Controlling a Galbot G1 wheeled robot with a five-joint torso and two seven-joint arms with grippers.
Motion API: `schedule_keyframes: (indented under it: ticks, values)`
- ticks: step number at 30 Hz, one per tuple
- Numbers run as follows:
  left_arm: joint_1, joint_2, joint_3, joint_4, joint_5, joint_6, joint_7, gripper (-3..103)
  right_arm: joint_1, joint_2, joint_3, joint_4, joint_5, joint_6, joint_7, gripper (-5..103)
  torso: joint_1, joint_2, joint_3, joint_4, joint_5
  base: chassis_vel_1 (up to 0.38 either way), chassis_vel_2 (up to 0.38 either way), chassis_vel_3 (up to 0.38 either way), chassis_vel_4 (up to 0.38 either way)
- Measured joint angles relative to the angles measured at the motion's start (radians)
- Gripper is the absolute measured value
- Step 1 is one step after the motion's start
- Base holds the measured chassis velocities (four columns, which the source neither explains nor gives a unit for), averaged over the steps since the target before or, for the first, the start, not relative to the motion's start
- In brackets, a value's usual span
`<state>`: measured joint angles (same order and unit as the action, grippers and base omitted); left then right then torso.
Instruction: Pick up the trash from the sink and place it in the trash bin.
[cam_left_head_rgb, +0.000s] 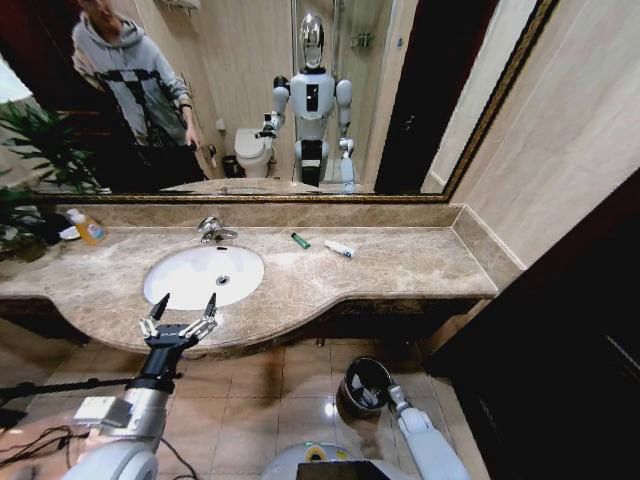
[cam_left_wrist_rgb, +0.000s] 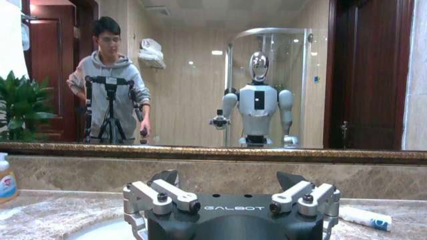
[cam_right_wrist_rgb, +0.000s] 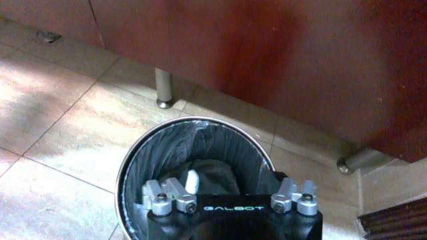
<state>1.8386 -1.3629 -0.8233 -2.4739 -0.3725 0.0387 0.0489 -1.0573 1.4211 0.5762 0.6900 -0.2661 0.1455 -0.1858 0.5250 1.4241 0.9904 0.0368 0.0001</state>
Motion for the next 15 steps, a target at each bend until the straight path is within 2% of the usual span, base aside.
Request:
schedule_keyframes:
  ticks: [2, 5, 7, 12, 15]
  values:
    - [0.0, 0.0, 0.0, 0.0, 0.0, 0.0, 0.0, 100, -0.003, -0.001, 0.0, 0.004, 0.001, 0.0, 0.0, 79, 0.0, 0.0, 0.0, 0.0, 0.0, 0.0, 0.0, 0.0, 0.0]
    - [0.0, 0.0, 0.0, 0.0, 0.0, 0.0, 0.0, 100, -0.012, -0.003, 0.0, 0.016, 0.004, -0.001, -0.001, 94, 0.0, 0.0, 0.0, 0.0, -0.0001, 0.0, 0.0, 0.0, 0.0]
    - [0.0, 0.0, 0.0, 0.0, 0.0, 0.0, 0.0, 100, -0.019, -0.005, 0.0, 0.027, 0.007, -0.003, -0.001, 99, 0.0, 0.0, 0.0, 0.0, 0.0, 0.0, 0.0, 0.0, 0.0]
    - [0.0, 0.0, 0.0, 0.0, 0.0, 0.0, 0.0, 100, -0.034, -0.008, 0.002, 0.046, 0.017, -0.004, -0.001, 100, 0.0, 0.0, 0.0, 0.0, 0.0001, 0.0, 0.0, 0.0, 0.0]
    - [0.0, 0.0, 0.0, 0.0, 0.0, 0.0, 0.0, 100, -0.075, -0.017, 0.0, 0.106, 0.066, -0.021, -0.001, 100, 0.0, 0.0, 0.0, 0.0001, 0.0, 0.0, 0.0, 0.0, 0.0]
